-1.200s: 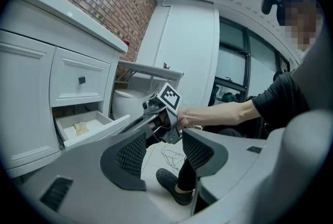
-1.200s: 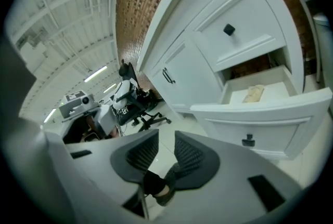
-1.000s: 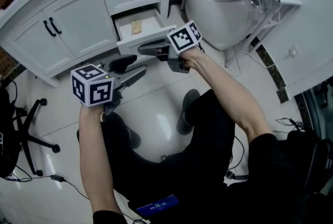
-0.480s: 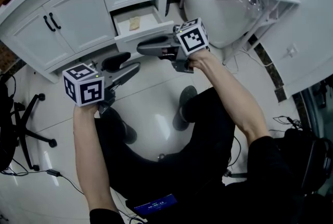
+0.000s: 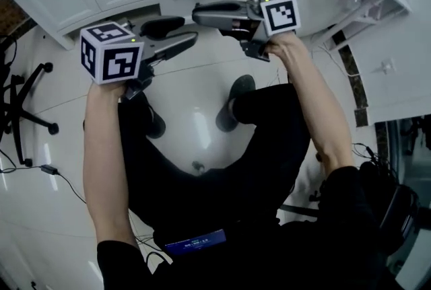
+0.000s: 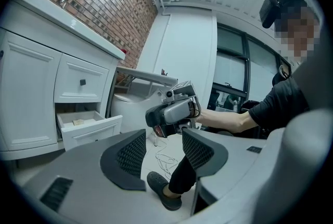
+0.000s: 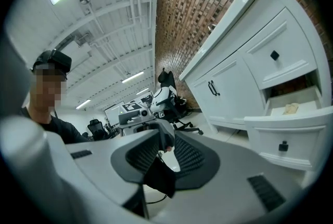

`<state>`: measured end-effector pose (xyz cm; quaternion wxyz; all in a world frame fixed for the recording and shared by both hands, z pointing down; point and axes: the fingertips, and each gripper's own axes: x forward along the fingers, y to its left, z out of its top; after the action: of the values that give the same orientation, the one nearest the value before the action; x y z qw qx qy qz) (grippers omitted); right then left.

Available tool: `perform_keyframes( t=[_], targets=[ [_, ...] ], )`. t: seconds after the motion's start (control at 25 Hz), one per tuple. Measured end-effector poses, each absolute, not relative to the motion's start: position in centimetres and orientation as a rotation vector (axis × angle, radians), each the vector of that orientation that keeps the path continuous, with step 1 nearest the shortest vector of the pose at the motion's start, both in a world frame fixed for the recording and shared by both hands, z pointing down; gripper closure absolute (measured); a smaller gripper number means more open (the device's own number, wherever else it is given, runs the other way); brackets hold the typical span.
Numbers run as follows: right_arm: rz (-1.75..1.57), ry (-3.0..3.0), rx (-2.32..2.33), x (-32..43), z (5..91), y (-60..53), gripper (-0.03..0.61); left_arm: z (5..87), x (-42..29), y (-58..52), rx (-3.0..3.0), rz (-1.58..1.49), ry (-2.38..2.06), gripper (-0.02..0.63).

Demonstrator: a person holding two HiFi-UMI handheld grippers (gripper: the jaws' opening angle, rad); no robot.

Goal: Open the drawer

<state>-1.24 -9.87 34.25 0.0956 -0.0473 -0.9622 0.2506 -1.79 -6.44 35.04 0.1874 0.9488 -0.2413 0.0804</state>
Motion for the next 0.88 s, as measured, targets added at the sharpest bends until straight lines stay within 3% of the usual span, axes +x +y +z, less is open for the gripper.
perform_keyframes(
  t=[0.88],
  targets=[
    [0.69,-2.863,-0.129,-0.9,34.3,-8.8,0.477,34.8,-0.1,-5.2,2.67,0.206,-0.649,0.399]
  ],
)
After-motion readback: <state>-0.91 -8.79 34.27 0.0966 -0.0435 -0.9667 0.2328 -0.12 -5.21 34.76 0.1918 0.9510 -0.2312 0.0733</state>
